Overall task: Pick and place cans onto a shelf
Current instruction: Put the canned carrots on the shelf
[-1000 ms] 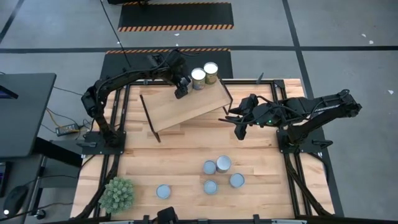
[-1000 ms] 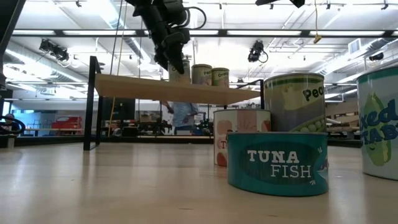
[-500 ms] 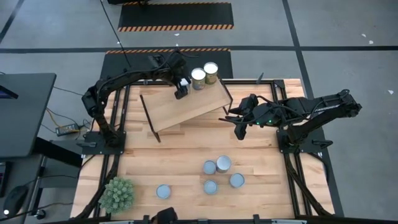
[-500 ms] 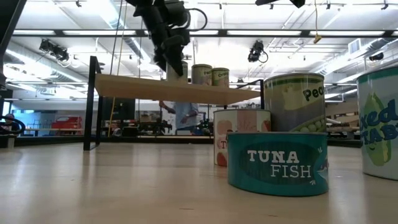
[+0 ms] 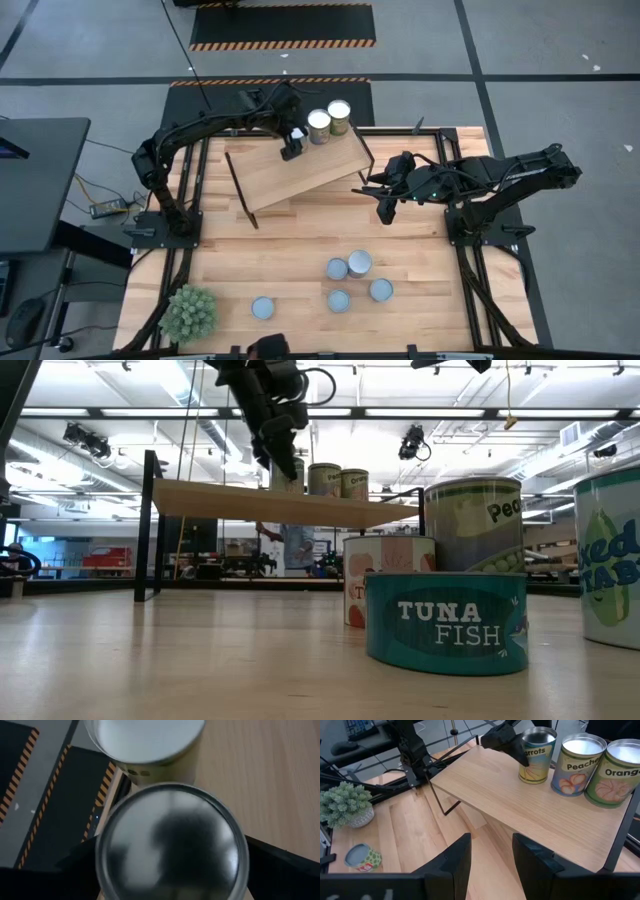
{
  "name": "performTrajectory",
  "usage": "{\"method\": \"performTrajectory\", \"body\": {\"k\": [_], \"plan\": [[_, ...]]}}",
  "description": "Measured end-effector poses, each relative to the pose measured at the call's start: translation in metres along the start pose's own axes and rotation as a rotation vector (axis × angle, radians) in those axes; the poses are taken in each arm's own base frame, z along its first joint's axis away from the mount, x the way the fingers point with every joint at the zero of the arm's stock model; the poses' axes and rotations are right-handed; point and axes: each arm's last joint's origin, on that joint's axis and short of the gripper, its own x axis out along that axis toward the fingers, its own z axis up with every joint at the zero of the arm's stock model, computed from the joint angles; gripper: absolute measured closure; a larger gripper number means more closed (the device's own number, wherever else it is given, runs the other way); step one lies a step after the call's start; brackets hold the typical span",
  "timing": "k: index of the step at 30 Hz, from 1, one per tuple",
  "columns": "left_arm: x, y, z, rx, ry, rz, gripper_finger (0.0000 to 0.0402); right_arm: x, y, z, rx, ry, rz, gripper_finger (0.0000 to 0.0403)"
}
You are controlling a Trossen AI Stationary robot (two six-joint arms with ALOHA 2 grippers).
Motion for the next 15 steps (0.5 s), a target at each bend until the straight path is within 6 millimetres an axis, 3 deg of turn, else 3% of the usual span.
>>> {"method": "performTrajectory", "body": {"k": [15], "plan": [[-0.0006,0.0007,0.0078,-0.033,-0.071,0.045,0.0005,0.0000,0.0013,0.0024,0.007,-0.023,0.012,0.0252]]}}
